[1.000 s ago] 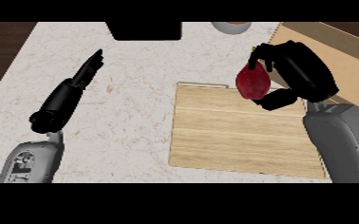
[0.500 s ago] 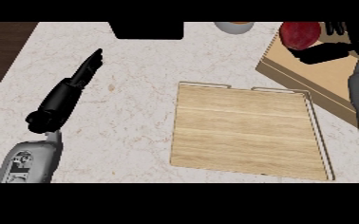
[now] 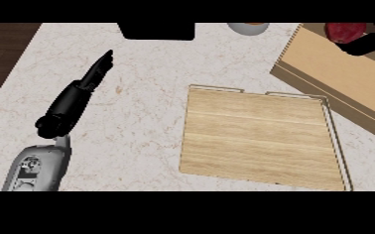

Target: Pick the pear from the tray and place it in the cardboard box

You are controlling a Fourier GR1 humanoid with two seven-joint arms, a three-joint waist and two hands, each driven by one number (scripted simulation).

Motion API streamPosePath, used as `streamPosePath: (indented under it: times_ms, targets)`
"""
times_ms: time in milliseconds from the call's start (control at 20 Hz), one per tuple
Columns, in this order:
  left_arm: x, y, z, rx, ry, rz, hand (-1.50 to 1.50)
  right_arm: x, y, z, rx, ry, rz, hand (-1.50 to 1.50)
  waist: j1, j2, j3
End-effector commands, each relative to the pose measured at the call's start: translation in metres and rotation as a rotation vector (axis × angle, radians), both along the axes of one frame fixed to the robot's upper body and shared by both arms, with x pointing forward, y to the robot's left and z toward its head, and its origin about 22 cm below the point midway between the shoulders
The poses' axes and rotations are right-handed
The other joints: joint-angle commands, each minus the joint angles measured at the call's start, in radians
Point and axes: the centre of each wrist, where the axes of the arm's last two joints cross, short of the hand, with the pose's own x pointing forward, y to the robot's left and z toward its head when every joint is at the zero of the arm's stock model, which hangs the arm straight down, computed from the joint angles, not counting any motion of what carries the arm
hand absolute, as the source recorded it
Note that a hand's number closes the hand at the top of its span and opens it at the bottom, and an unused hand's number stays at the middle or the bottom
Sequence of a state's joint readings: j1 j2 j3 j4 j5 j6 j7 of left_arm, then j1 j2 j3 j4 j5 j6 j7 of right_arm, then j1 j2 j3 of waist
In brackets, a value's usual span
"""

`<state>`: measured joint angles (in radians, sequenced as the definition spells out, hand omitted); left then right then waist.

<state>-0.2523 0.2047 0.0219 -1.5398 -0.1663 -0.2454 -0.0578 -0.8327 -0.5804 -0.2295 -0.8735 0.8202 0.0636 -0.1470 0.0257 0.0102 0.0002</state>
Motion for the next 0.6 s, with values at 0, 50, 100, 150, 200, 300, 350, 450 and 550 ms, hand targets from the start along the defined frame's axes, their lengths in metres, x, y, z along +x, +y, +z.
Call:
streamPosePath:
  times_ms: [0, 50, 100, 150, 200, 300, 350, 450, 550]
  targets:
    - [0.006, 0.000, 0.007, -0.004, -0.007, -0.003, 0.00, 0.005, -0.029, 0.007, -0.058, 0.211, -0.048, 1.50, 0.017, 0.006, 0.000]
    - [0.005, -0.008, 0.009, -0.017, -0.013, -0.012, 0.00, -0.001, -0.045, 0.005, -0.064, 0.268, -0.045, 1.50, 0.013, 0.005, 0.000]
    - [0.002, 0.007, 0.014, 0.003, -0.020, -0.019, 0.00, -0.003, -0.052, -0.016, -0.051, 0.302, -0.035, 1.50, 0.029, 0.009, 0.001]
    - [-0.001, -0.002, 0.000, 0.002, -0.005, -0.020, 0.00, 0.000, -0.054, -0.007, -0.061, 0.322, -0.034, 1.50, 0.024, 0.008, 0.001]
    - [-0.002, 0.000, -0.004, 0.004, -0.006, -0.022, 0.00, -0.003, -0.066, -0.002, -0.053, 0.330, -0.040, 1.50, 0.035, 0.014, 0.001]
    - [-0.010, 0.011, 0.002, 0.012, -0.014, -0.029, 0.00, -0.009, -0.081, -0.005, -0.052, 0.363, -0.014, 1.50, 0.036, 0.011, 0.002]
    - [-0.005, -0.008, -0.006, 0.009, -0.007, -0.015, 0.00, -0.012, -0.085, -0.014, -0.097, 0.415, 0.002, 1.50, 0.028, 0.014, 0.002]
    - [-0.001, -0.002, 0.009, 0.003, -0.021, -0.016, 0.00, -0.012, -0.087, -0.020, -0.135, 0.493, -0.009, 1.50, 0.030, 0.011, 0.002]
    - [0.000, -0.001, 0.007, 0.003, -0.024, -0.019, 0.00, -0.023, -0.106, -0.021, -0.136, 0.563, -0.036, 1.50, 0.036, 0.017, 0.003]
